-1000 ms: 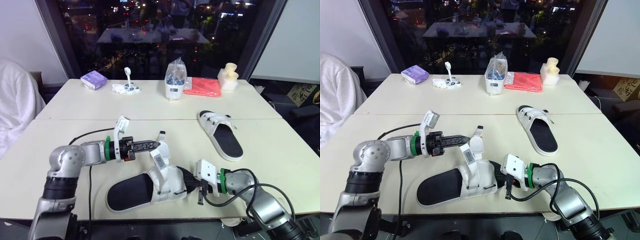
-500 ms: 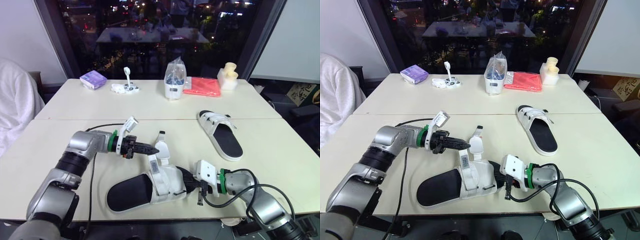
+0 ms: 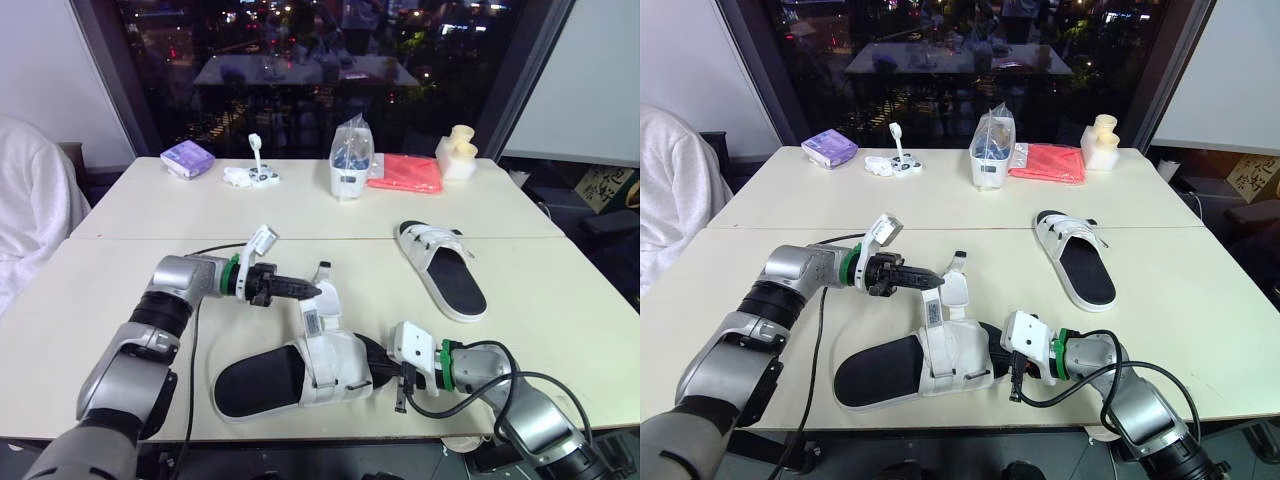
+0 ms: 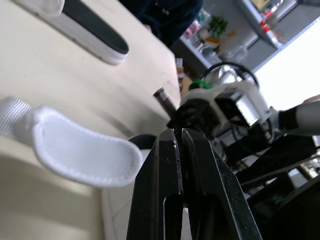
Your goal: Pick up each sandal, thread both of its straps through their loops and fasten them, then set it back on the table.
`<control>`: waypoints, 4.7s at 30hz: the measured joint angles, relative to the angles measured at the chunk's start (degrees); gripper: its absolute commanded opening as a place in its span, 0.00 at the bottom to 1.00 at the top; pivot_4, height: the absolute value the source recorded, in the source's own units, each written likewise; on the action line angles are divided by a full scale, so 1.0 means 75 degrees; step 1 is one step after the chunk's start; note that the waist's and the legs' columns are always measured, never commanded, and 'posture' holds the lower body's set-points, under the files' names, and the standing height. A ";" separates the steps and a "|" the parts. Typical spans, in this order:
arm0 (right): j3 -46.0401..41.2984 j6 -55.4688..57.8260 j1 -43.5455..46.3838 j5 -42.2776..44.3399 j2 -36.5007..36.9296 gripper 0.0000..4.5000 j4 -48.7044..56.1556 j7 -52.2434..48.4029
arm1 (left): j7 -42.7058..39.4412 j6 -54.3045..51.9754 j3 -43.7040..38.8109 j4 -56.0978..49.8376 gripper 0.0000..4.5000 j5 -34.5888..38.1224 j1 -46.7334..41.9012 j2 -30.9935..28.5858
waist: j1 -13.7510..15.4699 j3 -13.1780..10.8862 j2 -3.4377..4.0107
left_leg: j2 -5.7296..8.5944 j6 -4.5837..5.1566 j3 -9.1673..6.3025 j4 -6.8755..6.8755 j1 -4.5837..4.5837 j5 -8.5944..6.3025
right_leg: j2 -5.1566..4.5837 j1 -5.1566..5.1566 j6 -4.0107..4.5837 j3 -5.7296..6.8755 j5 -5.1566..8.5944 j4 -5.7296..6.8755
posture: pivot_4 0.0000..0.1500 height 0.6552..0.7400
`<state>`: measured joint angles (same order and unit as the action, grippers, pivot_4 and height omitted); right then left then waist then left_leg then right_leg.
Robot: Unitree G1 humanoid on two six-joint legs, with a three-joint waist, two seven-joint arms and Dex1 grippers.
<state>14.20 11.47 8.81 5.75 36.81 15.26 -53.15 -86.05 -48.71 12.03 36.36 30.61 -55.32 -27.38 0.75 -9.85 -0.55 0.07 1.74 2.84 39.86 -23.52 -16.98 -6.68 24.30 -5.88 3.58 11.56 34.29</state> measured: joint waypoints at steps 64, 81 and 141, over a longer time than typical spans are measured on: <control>0.0072 -0.0023 0.0040 -0.0126 0.0050 0.00 0.0018 -0.0050 | 0.2042 0.1915 -0.0319 -0.1762 0.99 -0.1686 0.2479 0.0320 | -0.0002 0.0035 -0.0005 | 0.0000 0.0005 -0.0003 0.0004 0.0013 -0.0004 | -0.0008 -0.0013 0.0001 0.0001 -0.0001 0.0004 | 1.00 1.00; 0.0145 -0.0095 0.0179 -0.0126 0.0012 0.00 -0.0113 -0.0110 | 0.2505 0.1220 -0.1755 -0.0853 0.99 -0.0733 0.1508 0.0075 | -0.0020 0.0030 -0.0014 | 0.0000 0.0005 0.0003 0.0006 0.0012 -0.0003 | -0.0006 -0.0010 -0.0020 0.0003 -0.0013 0.0012 | 1.00 1.00; 0.0180 -0.0096 0.0118 -0.0264 0.0028 0.00 0.0018 0.0010 | 0.4427 -0.0801 -0.2988 0.2432 0.99 0.0055 -0.0079 0.2548 | -0.0008 0.0023 -0.0025 | 0.0001 0.0003 -0.0002 0.0007 0.0011 -0.0002 | 0.0000 -0.0009 -0.0027 0.0003 -0.0016 0.0013 | 1.00 1.00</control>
<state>15.55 10.75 9.70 3.77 37.02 15.39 -53.08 -52.85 -54.72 -10.38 54.60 31.02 -55.91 -8.27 0.68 -9.68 -0.74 0.08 1.76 2.83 39.91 -23.43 -16.99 -6.69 24.24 -6.08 3.61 11.44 34.39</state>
